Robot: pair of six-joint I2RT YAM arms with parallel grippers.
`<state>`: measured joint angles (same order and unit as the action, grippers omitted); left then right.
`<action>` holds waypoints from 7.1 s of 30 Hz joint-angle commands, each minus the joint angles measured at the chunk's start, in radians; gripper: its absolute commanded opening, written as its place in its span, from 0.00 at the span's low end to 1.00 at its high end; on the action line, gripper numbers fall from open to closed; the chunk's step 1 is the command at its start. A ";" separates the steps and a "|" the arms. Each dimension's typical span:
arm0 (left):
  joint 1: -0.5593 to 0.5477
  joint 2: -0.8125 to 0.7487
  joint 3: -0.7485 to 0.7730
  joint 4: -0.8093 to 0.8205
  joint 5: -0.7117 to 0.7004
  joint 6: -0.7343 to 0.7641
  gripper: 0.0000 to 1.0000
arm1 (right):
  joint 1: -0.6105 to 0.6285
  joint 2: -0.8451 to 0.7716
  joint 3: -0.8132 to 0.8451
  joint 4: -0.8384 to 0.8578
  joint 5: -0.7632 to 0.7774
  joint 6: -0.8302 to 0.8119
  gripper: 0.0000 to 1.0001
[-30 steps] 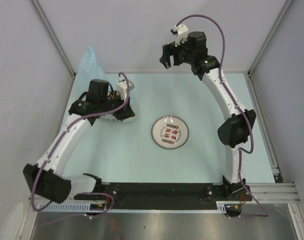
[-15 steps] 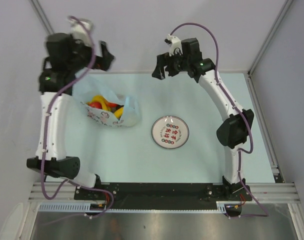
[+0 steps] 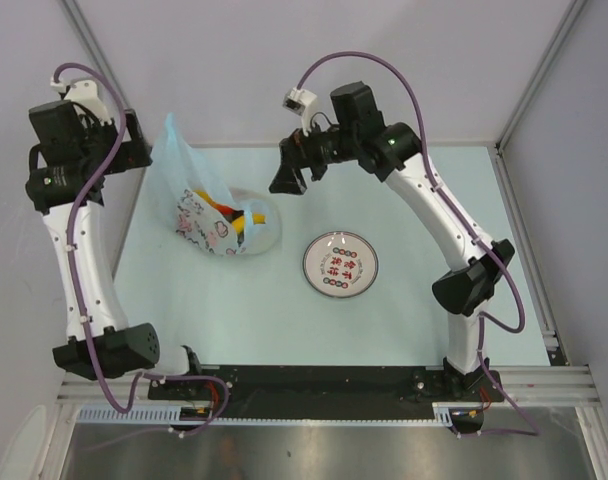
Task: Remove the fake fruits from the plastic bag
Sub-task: Pick up the plastic bag at the center of the board, then place the plastic bag at the center of the board, then adjust the plastic bag at the center of the board, then take out the fake fruit from the plastic bag.
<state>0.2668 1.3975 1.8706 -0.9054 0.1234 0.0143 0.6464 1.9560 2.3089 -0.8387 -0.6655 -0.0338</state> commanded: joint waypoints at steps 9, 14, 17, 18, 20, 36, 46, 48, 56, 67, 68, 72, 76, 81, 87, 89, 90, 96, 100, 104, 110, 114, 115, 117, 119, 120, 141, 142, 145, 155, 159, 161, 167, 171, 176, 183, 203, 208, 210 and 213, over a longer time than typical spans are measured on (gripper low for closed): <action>-0.069 0.109 0.045 0.066 0.226 0.015 0.97 | 0.061 -0.046 0.038 -0.098 -0.051 0.037 1.00; -0.173 0.139 0.059 0.079 0.101 0.029 0.95 | 0.123 -0.063 0.020 -0.114 -0.071 -0.028 1.00; -0.196 0.242 0.172 0.004 -0.034 -0.008 0.90 | 0.168 -0.020 0.067 -0.129 0.065 -0.006 1.00; -0.199 0.256 0.189 0.002 -0.056 -0.007 0.86 | 0.197 -0.003 0.119 -0.152 0.146 0.011 1.00; -0.205 0.245 0.167 0.023 -0.102 0.024 0.77 | 0.220 0.040 0.155 -0.190 0.205 0.040 0.99; -0.202 0.282 0.222 -0.049 0.001 -0.002 0.00 | 0.269 0.199 0.159 -0.134 0.556 0.156 0.72; -0.256 0.614 0.601 0.094 0.399 0.056 0.00 | -0.221 0.330 0.287 0.318 0.579 0.083 0.00; -0.256 0.754 0.758 0.182 0.456 -0.016 0.00 | -0.254 0.346 0.290 0.495 0.639 -0.007 0.00; -0.297 0.635 0.696 0.677 0.482 -0.280 0.00 | -0.341 0.168 0.182 0.651 0.692 -0.071 0.00; -0.374 0.405 -0.135 0.349 0.687 -0.093 0.00 | -0.441 -0.385 -1.000 0.642 0.675 -0.049 0.00; -0.370 0.403 -0.160 0.321 0.687 -0.077 0.00 | -0.450 -0.411 -1.019 0.627 0.644 -0.040 0.06; -0.344 0.351 -0.223 0.258 0.749 -0.062 0.00 | -0.453 -0.509 -1.020 0.583 0.636 -0.058 0.18; -0.311 0.258 -0.286 0.296 0.815 -0.095 0.00 | -0.390 -0.585 -0.970 0.463 0.646 -0.124 0.48; -0.298 0.216 -0.347 0.369 0.849 -0.155 0.01 | -0.157 -0.554 -0.751 0.334 0.584 -0.280 0.64; -0.340 0.270 -0.297 0.304 0.849 -0.151 0.00 | -0.060 -0.343 -0.628 0.340 0.495 -0.259 0.52; -0.359 0.270 -0.283 0.293 0.846 -0.146 0.01 | -0.065 -0.258 -0.625 0.381 0.512 -0.250 0.42; -0.362 0.267 -0.289 0.289 0.848 -0.146 0.00 | -0.085 -0.224 -0.623 0.398 0.511 -0.247 0.39; -0.363 0.256 -0.280 0.223 0.819 -0.122 0.00 | -0.123 0.010 -0.548 0.518 0.631 -0.319 0.26; -0.363 0.249 -0.252 0.217 0.883 -0.160 0.00 | -0.108 0.084 -0.546 0.556 0.716 -0.336 0.22; -0.356 0.177 -0.264 0.198 0.947 -0.169 0.00 | -0.042 0.011 -0.707 0.518 0.753 -0.341 0.39; -0.328 -0.024 -0.411 0.244 0.996 -0.200 0.00 | 0.090 -0.204 -0.971 0.509 0.664 -0.337 0.38; -0.331 -0.098 -0.527 0.235 0.935 -0.186 0.00 | 0.082 -0.239 -0.977 0.539 0.700 -0.347 0.40; -0.334 -0.104 -0.551 0.240 0.906 -0.182 0.01 | 0.070 -0.226 -0.974 0.561 0.714 -0.363 0.40; -0.333 -0.092 -0.590 0.241 0.871 -0.181 0.03 | 0.024 -0.200 -0.938 0.575 0.719 -0.380 0.39; -0.311 -0.060 -0.625 0.291 0.895 -0.236 0.13 | -0.002 -0.152 -0.870 0.560 0.692 -0.411 0.38; -0.270 -0.048 -0.633 0.313 0.898 -0.261 0.15 | -0.028 -0.135 -0.856 0.559 0.675 -0.419 0.39; -0.385 0.172 -0.349 0.270 0.875 -0.188 0.17 | -0.096 0.095 -0.516 0.445 0.836 -0.080 0.65; -0.383 0.172 -0.338 0.276 0.872 -0.186 0.16 | -0.091 0.049 -0.528 0.429 0.831 0.010 0.65; -0.385 0.158 -0.327 0.319 0.861 -0.206 0.00 | -0.065 -0.012 -0.563 0.380 0.741 0.116 0.61; -0.393 0.138 -0.260 0.316 0.884 -0.251 0.00 | -0.073 0.131 -0.479 0.352 0.742 0.258 0.57; -0.405 0.115 -0.255 0.306 0.874 -0.234 0.00 | -0.099 0.185 -0.424 0.325 0.754 0.273 0.56; -0.411 0.113 -0.255 0.303 0.863 -0.228 0.00 | -0.106 0.198 -0.410 0.331 0.765 0.273 0.58; -0.432 0.107 -0.261 0.284 0.841 -0.209 0.00 | -0.120 0.300 -0.313 0.336 0.771 0.284 0.61; -0.446 0.098 -0.278 0.273 0.823 -0.200 0.00 | -0.142 0.360 -0.261 0.366 0.712 0.336 0.62; -0.466 0.083 -0.298 0.280 0.811 -0.197 0.00 | -0.145 0.362 -0.250 0.369 0.675 0.327 0.30; -0.469 0.101 -0.277 0.313 0.799 -0.194 0.00 | -0.146 0.158 -0.390 0.352 0.567 0.311 0.00; -0.475 0.147 -0.248 0.414 0.772 -0.194 0.00 | -0.036 -0.325 -0.586 0.099 0.144 -0.337 0.00; -0.482 0.146 -0.245 0.419 0.748 -0.198 0.00 | 0.128 -0.476 -0.738 0.086 0.190 -0.583 0.00; -0.482 0.144 -0.246 0.421 0.731 -0.198 0.00 | 0.168 -0.532 -0.785 0.073 0.237 -0.610 0.00; -0.483 0.133 -0.252 0.425 0.713 -0.208 0.00 | 0.206 -0.597 -0.888 0.130 0.267 -0.610 0.00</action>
<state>-0.2050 1.5467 1.5806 -0.5205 0.8658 -0.1848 0.8265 1.4288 1.5192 -0.7143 -0.4561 -0.5282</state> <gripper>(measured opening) 0.011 0.112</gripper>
